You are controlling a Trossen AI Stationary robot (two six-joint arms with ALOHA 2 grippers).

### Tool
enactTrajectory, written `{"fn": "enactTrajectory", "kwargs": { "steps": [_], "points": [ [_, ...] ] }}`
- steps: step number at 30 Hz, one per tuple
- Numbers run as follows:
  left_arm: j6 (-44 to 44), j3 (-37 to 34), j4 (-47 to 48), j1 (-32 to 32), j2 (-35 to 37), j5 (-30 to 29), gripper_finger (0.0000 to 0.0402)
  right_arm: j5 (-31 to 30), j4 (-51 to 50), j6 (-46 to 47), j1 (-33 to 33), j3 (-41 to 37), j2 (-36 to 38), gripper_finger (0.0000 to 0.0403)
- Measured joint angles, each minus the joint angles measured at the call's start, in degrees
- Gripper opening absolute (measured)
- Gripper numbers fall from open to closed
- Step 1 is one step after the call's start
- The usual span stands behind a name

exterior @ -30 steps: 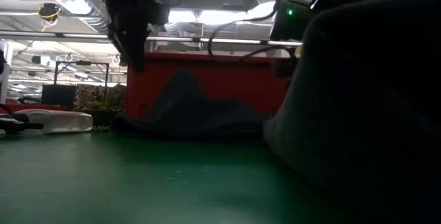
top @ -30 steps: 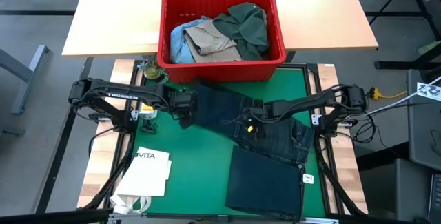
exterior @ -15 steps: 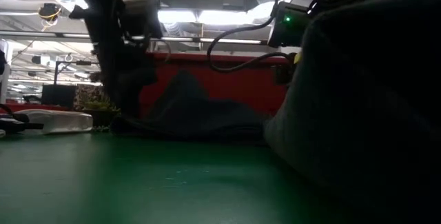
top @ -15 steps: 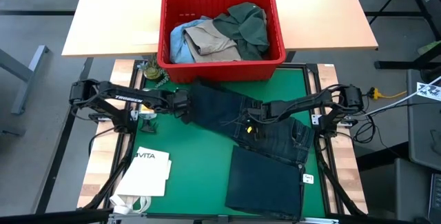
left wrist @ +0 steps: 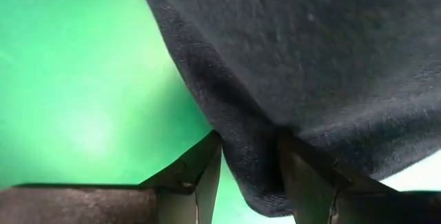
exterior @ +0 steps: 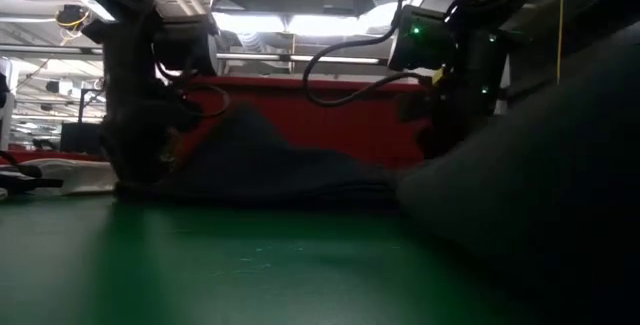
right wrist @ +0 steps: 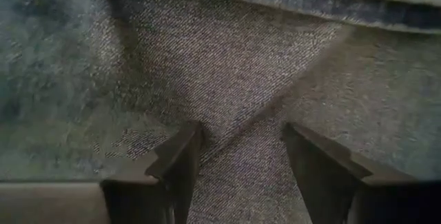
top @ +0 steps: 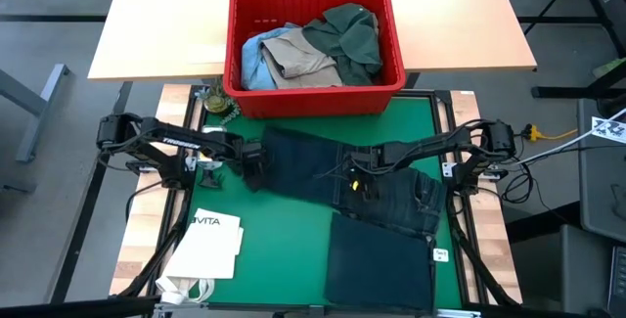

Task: Fold Laundry from Bin
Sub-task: Fold the dark blue pants

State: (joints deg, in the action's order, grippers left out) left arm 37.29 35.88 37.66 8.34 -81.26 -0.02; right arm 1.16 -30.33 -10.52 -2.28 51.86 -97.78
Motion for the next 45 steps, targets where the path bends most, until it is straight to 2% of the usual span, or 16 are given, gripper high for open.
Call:
{"fn": "enactTrajectory", "kwargs": {
  "steps": [6,9,11,19,24,29,32,35,41,45],
  "points": [
    [3.2,0.4,1.4,-4.3,0.0,8.9,0.0136,8.5,-0.4,-3.2,0.0,0.0,0.0,0.0218],
    [4.5,2.4,5.4,-6.7,-0.1,11.9,0.0136,9.8,-1.0,-3.6,0.0,-0.1,0.4,0.0218],
    [4.3,4.6,7.7,-7.8,0.3,11.7,0.0136,9.6,-1.5,-3.6,0.1,-0.2,1.1,0.0218],
    [2.8,13.9,18.8,-10.2,3.7,5.6,0.0136,6.8,-3.4,-3.5,0.1,-0.3,6.8,0.0218],
    [-1.9,19.6,19.0,-9.8,6.0,2.1,0.0136,5.9,-3.1,-3.5,0.1,-0.3,7.5,0.0218],
    [-5.4,25.9,17.9,-7.9,6.4,-9.0,0.0136,5.8,-2.8,-3.5,0.1,-0.3,7.5,0.0218],
    [-7.9,27.1,13.6,-6.2,6.5,-13.9,0.0136,3.9,-2.7,-3.5,0.1,-0.2,7.5,0.0218],
    [-10.0,27.1,11.3,-4.3,6.4,-13.9,0.0136,1.2,-2.9,-3.5,0.1,0.0,7.5,0.0218],
    [-11.1,27.1,13.8,0.3,6.4,-13.9,0.0137,-2.6,-2.4,-6.6,0.1,4.0,7.5,0.0218],
    [-13.7,27.1,14.1,2.7,6.4,-11.8,0.0137,-10.1,1.7,-11.4,0.1,5.1,7.5,0.0218]
  ]
}}
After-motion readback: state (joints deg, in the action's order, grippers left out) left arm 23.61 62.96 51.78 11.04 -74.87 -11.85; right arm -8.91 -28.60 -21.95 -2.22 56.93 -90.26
